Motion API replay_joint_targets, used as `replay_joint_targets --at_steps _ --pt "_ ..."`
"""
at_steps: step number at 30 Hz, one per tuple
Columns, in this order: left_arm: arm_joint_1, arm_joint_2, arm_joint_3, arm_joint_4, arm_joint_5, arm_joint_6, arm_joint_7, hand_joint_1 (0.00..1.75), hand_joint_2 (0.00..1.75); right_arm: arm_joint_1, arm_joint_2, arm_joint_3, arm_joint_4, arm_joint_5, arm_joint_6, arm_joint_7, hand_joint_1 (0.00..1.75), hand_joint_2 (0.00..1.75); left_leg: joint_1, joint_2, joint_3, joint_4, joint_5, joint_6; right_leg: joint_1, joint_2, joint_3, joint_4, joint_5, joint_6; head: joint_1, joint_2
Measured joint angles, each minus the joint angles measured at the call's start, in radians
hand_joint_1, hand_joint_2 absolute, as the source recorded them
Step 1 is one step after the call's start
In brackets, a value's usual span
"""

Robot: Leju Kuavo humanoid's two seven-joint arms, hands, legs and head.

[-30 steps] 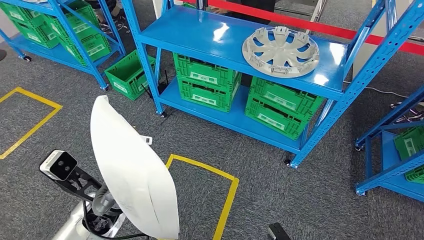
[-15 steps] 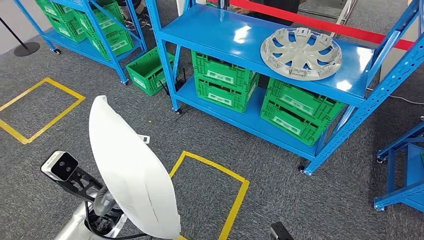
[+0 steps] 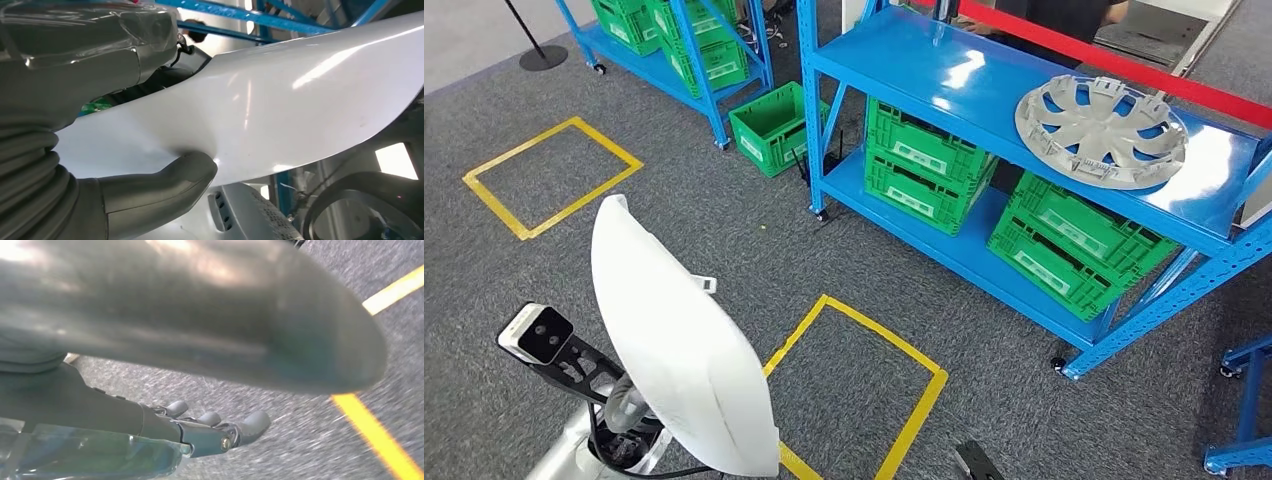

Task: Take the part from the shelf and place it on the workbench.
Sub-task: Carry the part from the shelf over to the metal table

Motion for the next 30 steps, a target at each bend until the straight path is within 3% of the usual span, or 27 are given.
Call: replay_joint_targets --at_steps 2,4,5,7,8,10,12,13,15,17,19,20,21,23,25,26,28,30 --pt "-0.001 -0.002 -0.002 0.001 -0.003 0.0 -0.001 1.75 1.75 0.003 -0.001 0.0 0.0 0.004 0.002 0.001 0.0 0.0 -0.002 -0.025 -0.002 -0.002 0.004 0.006 0.001 0.041 -0.062 0.132 -0.055 -0.013 0.003 0.0" --pt "0.002 -0.002 -0.003 0.003 -0.007 0.0 -0.001 1.75 1.75 0.007 -0.002 0.0 0.0 0.01 0.005 0.003 0.0 0.0 -0.008 -0.055 -0.003 -0.001 0.005 0.007 0.004 0.05 -0.11 0.221 -0.076 -0.014 0.004 0.0" --pt "0.002 -0.002 -0.004 0.003 -0.009 0.0 -0.001 1.75 1.75 0.008 -0.003 0.0 0.0 0.011 0.007 0.002 0.0 0.0 -0.009 -0.07 -0.003 0.0 0.005 0.008 0.004 0.053 -0.11 0.21 -0.063 -0.008 0.004 0.0" --pt "0.002 -0.003 -0.006 0.003 -0.013 0.003 0.003 1.75 1.75 0.011 -0.005 -0.001 0.0 0.011 0.014 -0.009 0.0 0.0 -0.011 -0.097 -0.003 0.005 0.004 0.006 0.004 0.071 -0.059 0.082 -0.002 0.005 0.004 0.0" --pt "0.001 -0.004 -0.006 0.003 -0.015 0.005 0.006 1.75 1.75 0.015 -0.007 -0.002 0.0 0.011 0.02 -0.018 0.0 0.0 -0.012 -0.111 -0.005 0.01 0.002 0.004 0.003 0.085 -0.031 0.015 0.026 0.007 0.005 0.0" --pt "-0.001 -0.008 -0.009 0.001 -0.018 0.012 0.014 1.75 1.75 0.021 -0.014 -0.003 0.0 0.011 0.033 -0.036 0.0 0.0 -0.014 -0.131 -0.014 0.018 -0.001 -0.002 0.005 0.099 -0.002 -0.054 0.054 -0.001 0.004 0.0" --pt "-0.001 -0.01 -0.013 -0.002 -0.019 0.016 0.018 1.75 1.75 0.024 -0.018 -0.003 0.0 0.011 0.039 -0.043 0.0 0.0 -0.013 -0.143 -0.021 0.022 -0.001 -0.007 0.006 0.086 0.001 -0.055 0.057 -0.012 0.004 0.0" --pt "-0.001 -0.009 -0.015 -0.003 -0.02 0.017 0.018 1.75 1.75 0.025 -0.02 -0.004 0.0 0.011 0.04 -0.045 0.0 0.0 -0.013 -0.134 -0.025 0.027 -0.005 -0.012 0.004 0.08 0.002 -0.056 0.059 -0.015 0.004 0.0" --pt "-0.004 -0.009 -0.018 -0.006 -0.02 0.017 0.018 1.75 1.75 0.026 -0.022 -0.004 0.0 0.011 0.041 -0.048 0.0 0.0 -0.011 -0.084 -0.051 0.081 -0.039 -0.025 -0.001 0.064 0.006 -0.059 0.059 -0.026 0.0 0.0" --pt "-0.006 -0.009 -0.02 -0.008 -0.02 0.017 0.018 1.75 1.75 0.03 -0.025 -0.005 0.0 0.011 0.041 -0.05 0.0 0.0 -0.002 -0.035 -0.113 0.209 -0.1 -0.04 0.002 0.047 0.009 -0.059 0.056 -0.035 -0.004 0.0" --pt "-0.005 -0.009 -0.023 -0.008 -0.02 0.017 0.018 1.75 1.75 0.035 -0.026 -0.005 0.0 0.011 0.041 -0.051 0.0 0.0 0.009 -0.023 -0.169 0.315 -0.133 -0.048 0.004 0.025 0.009 -0.059 0.054 -0.036 -0.004 0.0" --pt "-0.005 -0.009 -0.024 -0.008 -0.02 0.017 0.018 1.75 1.75 0.036 -0.027 -0.005 0.0 0.011 0.041 -0.051 0.0 0.0 0.012 -0.02 -0.171 0.316 -0.123 -0.05 0.004 0.014 0.01 -0.059 0.052 -0.036 -0.004 0.0" --pt "-0.005 -0.009 -0.025 -0.008 -0.02 0.017 0.018 1.75 1.75 0.036 -0.027 -0.005 0.0 0.011 0.041 -0.051 0.0 0.0 0.014 -0.015 -0.15 0.274 -0.096 -0.049 0.004 0.004 0.011 -0.059 0.051 -0.036 -0.005 0.0" --pt "-0.007 -0.009 -0.025 -0.009 -0.02 0.017 0.018 1.75 1.75 0.035 -0.026 -0.005 0.0 0.011 0.041 -0.051 0.0 0.0 0.008 0.018 -0.071 0.126 -0.037 -0.039 0.006 -0.014 0.015 -0.059 0.048 -0.032 -0.004 0.0" --pt "-0.009 -0.009 -0.025 -0.013 -0.019 0.017 0.018 1.75 1.75 0.035 -0.025 -0.005 0.0 0.011 0.041 -0.051 0.0 0.0 -0.003 0.048 -0.023 0.034 -0.016 -0.026 0.01 -0.032 0.018 -0.061 0.044 -0.024 -0.004 0.0" --pt "-0.009 -0.009 -0.025 -0.014 -0.019 0.017 0.018 1.75 1.75 0.035 -0.025 -0.005 0.0 0.011 0.041 -0.051 0.0 0.0 -0.008 0.05 -0.02 0.023 -0.018 -0.021 0.011 -0.041 0.019 -0.062 0.043 -0.02 -0.004 0.0" --pt "-0.008 -0.009 -0.025 -0.015 -0.019 0.017 0.018 1.75 1.75 0.034 -0.024 -0.005 0.0 0.011 0.041 -0.052 0.0 0.0 -0.007 0.026 -0.015 0.011 -0.011 -0.012 0.01 -0.058 0.025 -0.066 0.04 -0.01 -0.004 0.0" --pt "-0.01 -0.011 -0.026 -0.018 -0.019 0.016 0.019 1.75 1.75 0.034 -0.024 -0.006 0.0 0.01 0.041 -0.052 0.0 0.0 -0.002 0.002 0.003 -0.011 0.003 0.0 0.009 -0.026 0.013 -0.031 0.018 -0.009 -0.002 0.0"
